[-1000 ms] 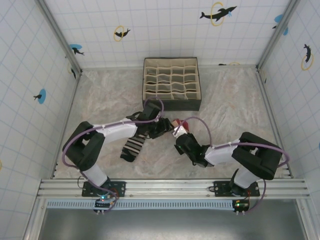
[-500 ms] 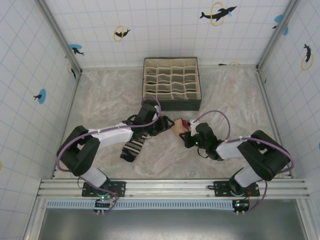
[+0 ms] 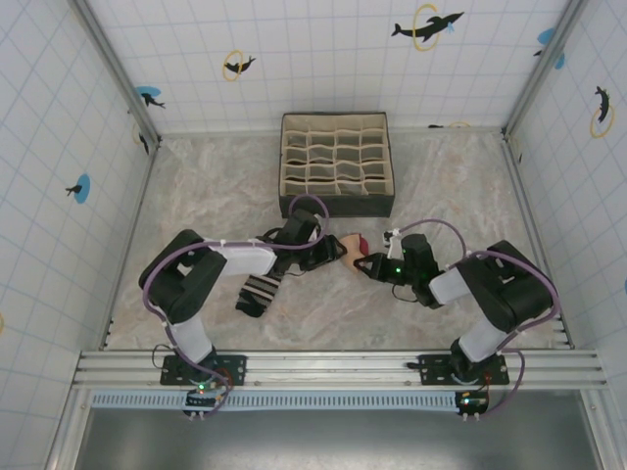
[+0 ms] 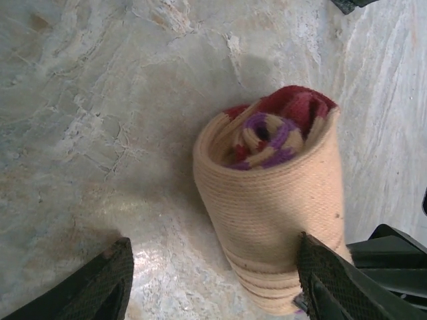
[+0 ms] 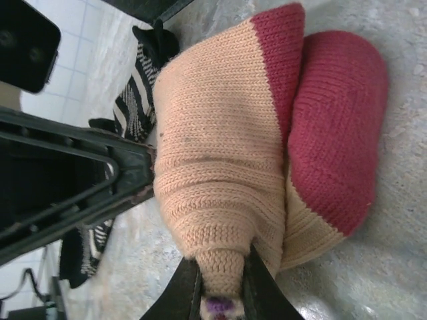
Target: Roll the socks
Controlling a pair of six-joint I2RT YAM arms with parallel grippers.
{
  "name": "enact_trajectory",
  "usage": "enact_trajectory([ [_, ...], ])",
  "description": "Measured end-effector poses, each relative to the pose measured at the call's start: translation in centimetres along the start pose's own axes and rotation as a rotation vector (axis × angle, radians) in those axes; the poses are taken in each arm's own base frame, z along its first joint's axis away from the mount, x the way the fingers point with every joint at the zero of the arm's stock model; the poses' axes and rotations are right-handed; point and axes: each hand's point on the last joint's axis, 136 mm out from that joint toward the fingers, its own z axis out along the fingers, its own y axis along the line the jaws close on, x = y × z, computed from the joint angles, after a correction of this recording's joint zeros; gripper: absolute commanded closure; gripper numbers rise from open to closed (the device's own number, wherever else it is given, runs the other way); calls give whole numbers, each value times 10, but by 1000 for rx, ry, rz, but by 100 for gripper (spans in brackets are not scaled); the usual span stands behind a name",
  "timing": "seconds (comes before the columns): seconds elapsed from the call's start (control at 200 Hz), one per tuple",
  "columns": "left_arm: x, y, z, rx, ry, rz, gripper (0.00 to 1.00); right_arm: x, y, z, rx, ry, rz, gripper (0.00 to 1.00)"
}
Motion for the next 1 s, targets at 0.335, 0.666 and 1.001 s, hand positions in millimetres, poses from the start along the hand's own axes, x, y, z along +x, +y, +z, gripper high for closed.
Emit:
enact_trajectory([
  [0.335, -6, -18, 20, 54, -3, 27, 41, -2, -4, 0, -39, 14, 160, 100],
  [0.666, -8, -27, 32, 85, 14, 9, 89, -3, -6, -2, -70, -5, 274, 92],
  [1.001, -10, -41, 45, 90, 86, 76, 100, -6, -5, -14, 60, 9, 255, 35],
])
